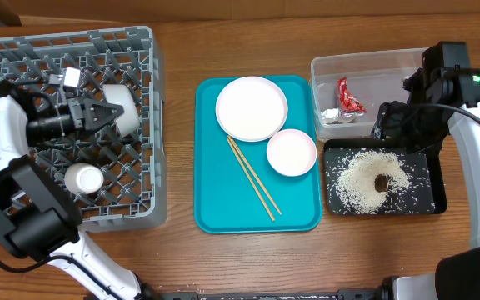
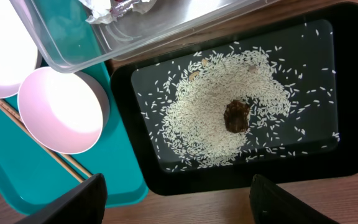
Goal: Sort waste into correct bins and load items into the dishwasher
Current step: 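Place the white bowl upside down in the dish rack with the left gripper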
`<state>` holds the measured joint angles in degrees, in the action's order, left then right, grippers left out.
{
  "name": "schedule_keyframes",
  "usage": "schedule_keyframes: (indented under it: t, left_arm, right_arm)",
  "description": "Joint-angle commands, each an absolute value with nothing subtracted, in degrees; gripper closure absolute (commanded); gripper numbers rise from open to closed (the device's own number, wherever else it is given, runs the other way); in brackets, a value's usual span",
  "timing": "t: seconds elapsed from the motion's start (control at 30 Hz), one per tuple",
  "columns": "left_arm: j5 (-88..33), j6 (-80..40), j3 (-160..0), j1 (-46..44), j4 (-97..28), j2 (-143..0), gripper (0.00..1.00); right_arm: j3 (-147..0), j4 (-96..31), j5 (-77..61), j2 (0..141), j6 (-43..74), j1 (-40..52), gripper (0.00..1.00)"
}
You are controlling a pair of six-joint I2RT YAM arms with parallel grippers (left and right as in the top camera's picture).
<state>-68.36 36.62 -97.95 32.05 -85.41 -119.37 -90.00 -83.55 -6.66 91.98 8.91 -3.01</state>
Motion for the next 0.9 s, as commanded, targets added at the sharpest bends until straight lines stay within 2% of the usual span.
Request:
schedule_keyframes:
  t: [0.0, 0.13, 0.2, 0.23, 0.3, 0.4, 0.47, 0.7, 0.87]
  left_arm:
    - [-59.7, 37.3, -98.0, 34.6, -87.0, -122.3, 0.96]
    - [-53.9, 36.8, -98.0, 36.5, -89.2, -122.3, 0.87]
    - [-51.8, 35.1, -98.0, 37.6, -89.6, -122.3, 0.78]
    - [-51.1, 33.6, -98.0, 38.2, -89.8, -122.3, 0.66]
    - [-51.0, 31.4, -98.0, 39.4, -90.3, -122.2, 0.52]
    - [-51.5, 31.3, -98.3, 41.0, -91.9, -122.0, 0.25]
    - [-52.8, 32.3, -98.6, 41.7, -92.8, -121.3, 0.00]
    - [-55.7, 35.8, -98.8, 40.6, -93.6, -113.0, 0.00]
    - [-55.1, 35.6, -98.8, 34.1, -91.7, -104.0, 0.00]
  right_arm:
    - [-90.8, -83.3, -6.9, 90.8, 8.8, -3.1, 0.25]
    - [-90.8, -83.3, -6.9, 90.8, 8.8, -3.1, 0.25]
    - [-90.8, -83.3, -6.9, 90.8, 8.8, -3.1, 0.25]
    - [-90.8, -83.3, -6.9, 90.8, 8.8, -3.1, 0.25]
    - [-90.8, -83.3, -6.9, 90.8, 8.8, -3.1, 0.25]
    - [-90.8, -83.4, -6.9, 90.8, 8.8, -3.1, 0.25]
    - [-90.8, -83.3, -6.9, 90.8, 8.8, -3.1, 0.25]
    - [-90.8, -83.8, -6.9, 90.8, 8.8, -3.1, 0.25]
    - [-90.8, -85.8, -5.0, 90.8, 8.8, -3.1, 0.24]
